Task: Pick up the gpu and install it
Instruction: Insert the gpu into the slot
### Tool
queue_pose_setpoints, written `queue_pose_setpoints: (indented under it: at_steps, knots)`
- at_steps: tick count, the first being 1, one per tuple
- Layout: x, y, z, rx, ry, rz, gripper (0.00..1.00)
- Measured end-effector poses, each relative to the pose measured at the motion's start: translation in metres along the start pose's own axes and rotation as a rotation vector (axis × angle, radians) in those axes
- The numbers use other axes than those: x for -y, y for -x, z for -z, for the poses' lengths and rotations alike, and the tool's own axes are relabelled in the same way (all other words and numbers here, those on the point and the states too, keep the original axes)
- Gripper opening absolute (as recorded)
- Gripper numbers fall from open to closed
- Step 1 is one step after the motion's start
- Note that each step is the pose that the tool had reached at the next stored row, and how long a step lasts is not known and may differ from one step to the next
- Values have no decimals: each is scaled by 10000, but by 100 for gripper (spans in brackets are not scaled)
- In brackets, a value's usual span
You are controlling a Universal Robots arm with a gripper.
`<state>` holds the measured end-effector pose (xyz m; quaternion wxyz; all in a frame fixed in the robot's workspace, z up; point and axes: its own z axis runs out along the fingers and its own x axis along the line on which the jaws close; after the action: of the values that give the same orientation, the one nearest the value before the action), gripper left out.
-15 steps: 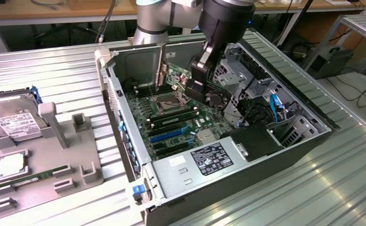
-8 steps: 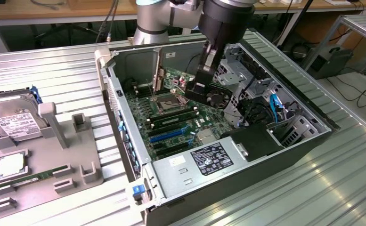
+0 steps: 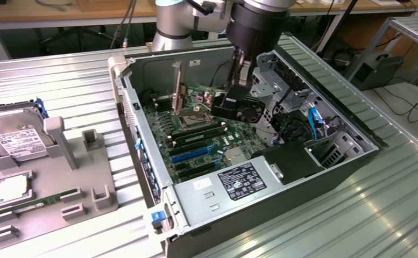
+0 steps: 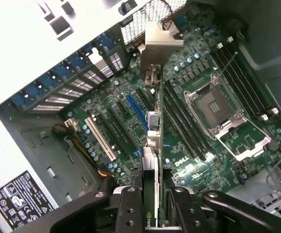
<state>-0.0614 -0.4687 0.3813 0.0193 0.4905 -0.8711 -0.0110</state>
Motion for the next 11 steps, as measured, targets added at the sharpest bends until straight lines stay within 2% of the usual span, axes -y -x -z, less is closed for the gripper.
queue_pose_setpoints:
  at_steps: [5, 6, 7, 11]
  knots:
    - [1, 1, -35, -35, -21, 942, 26]
    - [2, 1, -46, -28, -19, 1335, 26]
    - [1, 0, -52, 6, 0, 1637, 26]
    - [2, 1, -63, 147, 69, 2271, 26]
